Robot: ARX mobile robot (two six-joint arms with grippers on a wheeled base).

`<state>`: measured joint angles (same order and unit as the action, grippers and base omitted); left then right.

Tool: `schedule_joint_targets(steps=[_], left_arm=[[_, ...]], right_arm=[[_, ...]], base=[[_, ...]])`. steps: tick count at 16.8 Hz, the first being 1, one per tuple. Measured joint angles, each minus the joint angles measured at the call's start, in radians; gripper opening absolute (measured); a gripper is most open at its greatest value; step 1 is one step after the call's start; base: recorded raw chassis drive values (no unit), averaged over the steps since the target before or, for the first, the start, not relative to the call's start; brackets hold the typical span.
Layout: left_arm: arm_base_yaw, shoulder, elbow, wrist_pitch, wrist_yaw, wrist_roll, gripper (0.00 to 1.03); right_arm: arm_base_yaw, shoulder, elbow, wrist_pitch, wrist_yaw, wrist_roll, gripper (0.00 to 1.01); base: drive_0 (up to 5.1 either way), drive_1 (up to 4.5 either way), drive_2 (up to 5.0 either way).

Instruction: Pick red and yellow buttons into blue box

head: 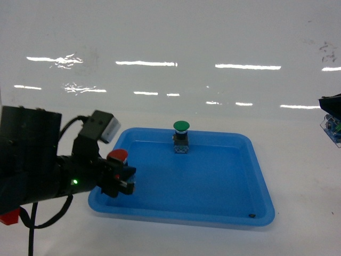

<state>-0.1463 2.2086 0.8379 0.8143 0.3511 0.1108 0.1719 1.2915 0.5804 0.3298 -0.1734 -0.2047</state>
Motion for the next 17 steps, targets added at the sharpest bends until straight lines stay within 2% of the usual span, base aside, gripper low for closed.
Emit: schedule_joint_targets(steps=[2, 4, 6, 8, 12, 17], left_arm=[[0.029, -0.219, -0.088, 0.036, -0.003, -0.047, 0.24], [0.066, -0.395, -0.172, 0.001, -0.008, -0.087, 0.24], [0.099, -0.552, -0.237, -0.044, -0.021, -0.12, 0.24], [0.115, -0.84, -0.291, -0.171, -0.063, -0.178, 0.24], [0.107, -0.883, -0.3, -0.187, -0.071, -0.21, 0.24], [0.108, -0.906, -0.308, -0.222, -0.074, -0.213, 0.24]], right_arm=[[0.0, 0.0, 0.0, 0.0, 0.0, 0.0, 0.29], [0.0, 0.0, 0.0, 0.0, 0.0, 0.0, 0.29], [0.0, 0.0, 0.0, 0.0, 0.0, 0.0, 0.29], [0.0, 0.0, 0.0, 0.0, 0.0, 0.0, 0.29], [0.0, 0.0, 0.0, 0.0, 0.0, 0.0, 0.29], [0.0, 0.0, 0.0, 0.0, 0.0, 0.0, 0.29]], base=[[0.0, 0.0, 0.0], [0.0, 0.0, 0.0], [0.0, 0.0, 0.0], [0.0, 0.0, 0.0], [0.0, 0.0, 0.0], [0.0, 0.0, 0.0]])
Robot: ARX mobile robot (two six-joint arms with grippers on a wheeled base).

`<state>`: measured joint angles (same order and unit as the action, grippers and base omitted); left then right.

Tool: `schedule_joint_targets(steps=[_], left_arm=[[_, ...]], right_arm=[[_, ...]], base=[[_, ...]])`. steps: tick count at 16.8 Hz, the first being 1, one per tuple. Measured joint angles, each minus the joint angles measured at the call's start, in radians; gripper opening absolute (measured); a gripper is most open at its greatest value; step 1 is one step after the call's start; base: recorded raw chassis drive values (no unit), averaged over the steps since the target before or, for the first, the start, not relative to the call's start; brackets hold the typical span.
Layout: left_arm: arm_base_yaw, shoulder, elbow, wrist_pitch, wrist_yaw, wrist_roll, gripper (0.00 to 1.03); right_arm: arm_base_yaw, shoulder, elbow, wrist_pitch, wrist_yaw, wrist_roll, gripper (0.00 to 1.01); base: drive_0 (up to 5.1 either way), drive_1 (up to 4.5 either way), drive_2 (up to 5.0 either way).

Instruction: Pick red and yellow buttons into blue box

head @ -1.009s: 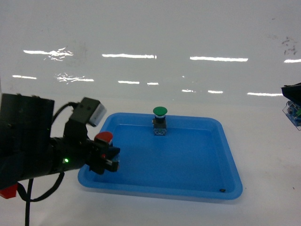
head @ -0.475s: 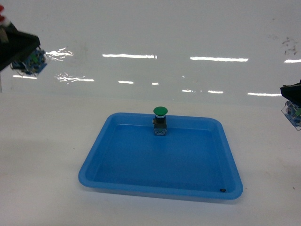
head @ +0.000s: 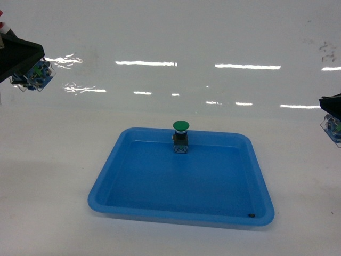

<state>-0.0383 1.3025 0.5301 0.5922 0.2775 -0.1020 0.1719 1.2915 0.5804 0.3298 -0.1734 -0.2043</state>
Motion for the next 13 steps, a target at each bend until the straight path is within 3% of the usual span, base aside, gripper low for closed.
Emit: schedule_joint_targets(steps=[3, 13], left_arm=[[0.0, -0.01, 0.0, 0.002, 0.0, 0.0, 0.24], [0.004, -0.009, -0.002, 0.006, -0.003, 0.0, 0.24]], right_arm=[[-0.001, 0.0, 0.0, 0.0, 0.0, 0.0, 0.29], [0.002, 0.0, 0.0, 0.003, -0.003, 0.0, 0.29]], base=[[0.0, 0.0, 0.0], [0.0, -4.11, 4.1]])
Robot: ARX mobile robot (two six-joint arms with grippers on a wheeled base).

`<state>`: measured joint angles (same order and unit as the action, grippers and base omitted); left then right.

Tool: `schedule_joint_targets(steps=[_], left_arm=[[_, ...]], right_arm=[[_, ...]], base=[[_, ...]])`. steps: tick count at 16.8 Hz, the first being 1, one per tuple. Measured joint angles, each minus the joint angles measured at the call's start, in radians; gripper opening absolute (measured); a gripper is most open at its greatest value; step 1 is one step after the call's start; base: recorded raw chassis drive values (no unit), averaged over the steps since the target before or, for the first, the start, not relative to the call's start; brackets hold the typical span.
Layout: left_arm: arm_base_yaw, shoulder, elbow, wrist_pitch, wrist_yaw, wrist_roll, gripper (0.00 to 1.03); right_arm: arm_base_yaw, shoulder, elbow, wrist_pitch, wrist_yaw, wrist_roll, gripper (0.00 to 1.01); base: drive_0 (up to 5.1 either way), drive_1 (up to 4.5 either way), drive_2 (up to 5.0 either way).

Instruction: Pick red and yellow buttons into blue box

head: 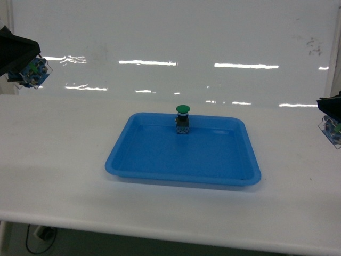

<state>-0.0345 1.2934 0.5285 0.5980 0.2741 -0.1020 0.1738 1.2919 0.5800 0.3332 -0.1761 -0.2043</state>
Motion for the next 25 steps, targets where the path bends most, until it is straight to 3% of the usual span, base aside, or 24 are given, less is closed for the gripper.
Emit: schedule_joint_targets(steps=[6, 10, 25], left_arm=[[-0.001, -0.002, 0.0, -0.001, 0.0, 0.0, 0.24], [-0.002, -0.009, -0.002, -0.006, 0.003, 0.0, 0.24], [0.0, -0.003, -0.002, -0.003, -0.001, 0.0, 0.24]], right_arm=[[0.003, 0.0, 0.0, 0.001, 0.003, 0.0, 0.29], [0.003, -0.003, -0.004, -0.006, 0.003, 0.0, 0.29], [0.003, -0.002, -0.004, -0.004, 0.0, 0.0, 0.29]], base=[[0.0, -3.99, 3.9], [0.0, 0.0, 0.0], [4.5, -3.35, -1.3]])
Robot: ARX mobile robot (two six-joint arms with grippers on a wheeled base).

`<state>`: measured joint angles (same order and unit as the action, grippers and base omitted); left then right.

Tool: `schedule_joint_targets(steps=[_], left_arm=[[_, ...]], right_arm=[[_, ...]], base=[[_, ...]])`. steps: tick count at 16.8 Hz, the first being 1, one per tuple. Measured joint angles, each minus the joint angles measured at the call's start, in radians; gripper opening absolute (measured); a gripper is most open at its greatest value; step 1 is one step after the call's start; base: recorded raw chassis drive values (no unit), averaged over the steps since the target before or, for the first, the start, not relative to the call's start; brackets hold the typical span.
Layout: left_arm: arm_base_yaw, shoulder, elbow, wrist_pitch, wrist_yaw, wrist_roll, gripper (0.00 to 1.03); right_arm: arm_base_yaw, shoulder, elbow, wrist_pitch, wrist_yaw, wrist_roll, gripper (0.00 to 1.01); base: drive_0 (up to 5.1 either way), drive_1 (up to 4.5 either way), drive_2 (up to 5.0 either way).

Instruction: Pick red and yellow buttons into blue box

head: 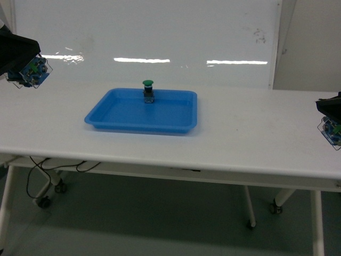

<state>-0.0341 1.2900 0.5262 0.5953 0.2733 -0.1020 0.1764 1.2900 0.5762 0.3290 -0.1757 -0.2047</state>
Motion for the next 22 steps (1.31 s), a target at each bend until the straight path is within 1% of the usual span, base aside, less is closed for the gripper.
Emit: schedule_joint_targets(steps=[10, 22], left_arm=[[-0.001, 0.0, 0.0, 0.0, 0.0, 0.0, 0.24], [-0.002, 0.001, 0.0, 0.001, 0.0, 0.0, 0.24]], right_arm=[[0.0, 0.0, 0.0, 0.0, 0.0, 0.0, 0.29], [0.0, 0.0, 0.0, 0.002, 0.003, 0.0, 0.29]], base=[[4.7, -3.06, -1.5], [4.5, -3.95, -0.6]])
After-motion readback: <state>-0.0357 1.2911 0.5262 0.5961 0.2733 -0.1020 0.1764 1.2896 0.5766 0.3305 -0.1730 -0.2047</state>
